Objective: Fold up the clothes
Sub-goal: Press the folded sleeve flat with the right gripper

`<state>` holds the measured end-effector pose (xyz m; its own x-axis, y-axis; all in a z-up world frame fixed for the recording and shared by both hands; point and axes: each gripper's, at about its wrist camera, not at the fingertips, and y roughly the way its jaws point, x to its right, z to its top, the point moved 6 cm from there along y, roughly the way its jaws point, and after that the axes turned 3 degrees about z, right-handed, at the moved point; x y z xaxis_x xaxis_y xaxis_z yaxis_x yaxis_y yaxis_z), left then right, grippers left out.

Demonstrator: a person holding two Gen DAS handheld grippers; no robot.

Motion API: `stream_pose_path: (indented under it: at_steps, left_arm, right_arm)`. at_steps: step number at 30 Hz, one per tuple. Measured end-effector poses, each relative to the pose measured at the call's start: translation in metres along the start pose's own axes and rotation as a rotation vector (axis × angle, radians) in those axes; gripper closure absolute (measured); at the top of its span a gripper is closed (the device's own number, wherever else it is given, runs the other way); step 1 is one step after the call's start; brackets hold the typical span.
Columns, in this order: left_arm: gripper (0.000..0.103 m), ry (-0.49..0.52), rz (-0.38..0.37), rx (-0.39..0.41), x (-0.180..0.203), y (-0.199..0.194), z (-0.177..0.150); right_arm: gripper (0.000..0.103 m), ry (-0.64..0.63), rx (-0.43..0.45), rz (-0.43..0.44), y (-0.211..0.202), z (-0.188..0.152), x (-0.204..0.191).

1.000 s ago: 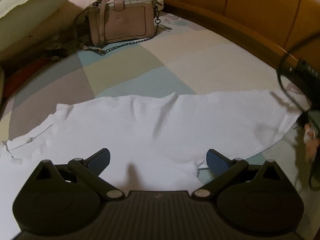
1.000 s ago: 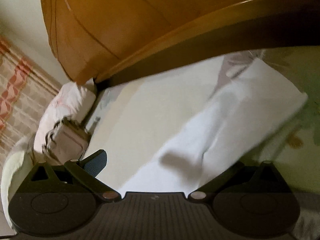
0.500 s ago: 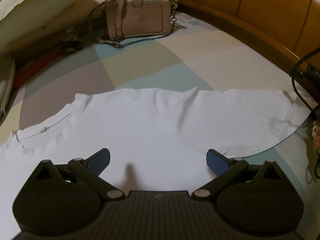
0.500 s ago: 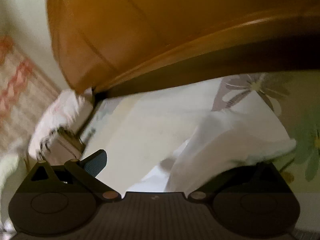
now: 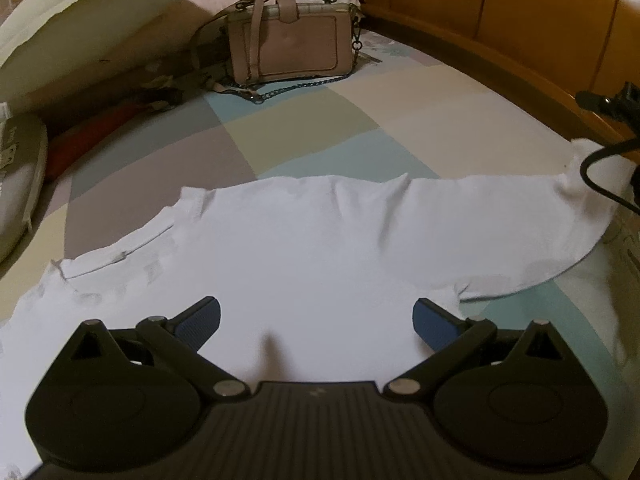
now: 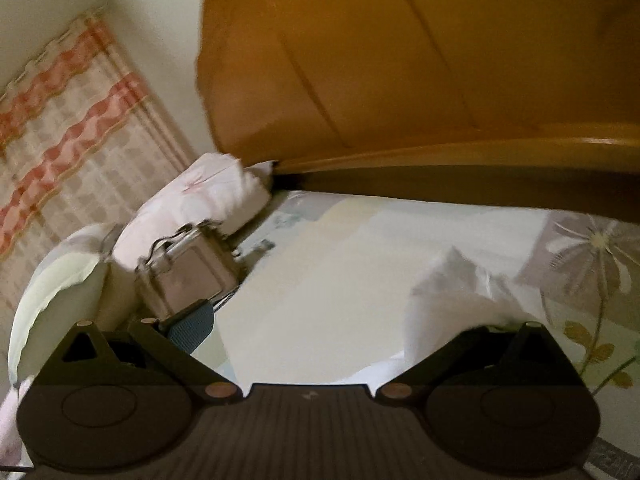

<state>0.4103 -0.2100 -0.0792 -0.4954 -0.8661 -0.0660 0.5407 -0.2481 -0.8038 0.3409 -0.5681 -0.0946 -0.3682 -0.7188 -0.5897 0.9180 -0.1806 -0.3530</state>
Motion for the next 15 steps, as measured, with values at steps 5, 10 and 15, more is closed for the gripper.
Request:
stream_pose_path:
  at_steps: [5, 10, 15]
  left_arm:
    - [0.001, 0.045, -0.019, -0.022, -0.012, -0.015, -0.013]
    - [0.001, 0.083, -0.048, -0.057, -0.03, -0.031, -0.03]
    - [0.001, 0.116, -0.094, -0.103, -0.052, -0.047, -0.051]
  right_arm:
    - [0.0, -0.046, -0.029, 0.034, -0.004, -0.007, -0.025]
    - [0.0, -0.104, -0.078, 0.037, 0.0, -0.019, -0.06]
    - [0.0, -0.148, -0.106, 0.059, 0.006, -0.037, -0.101]
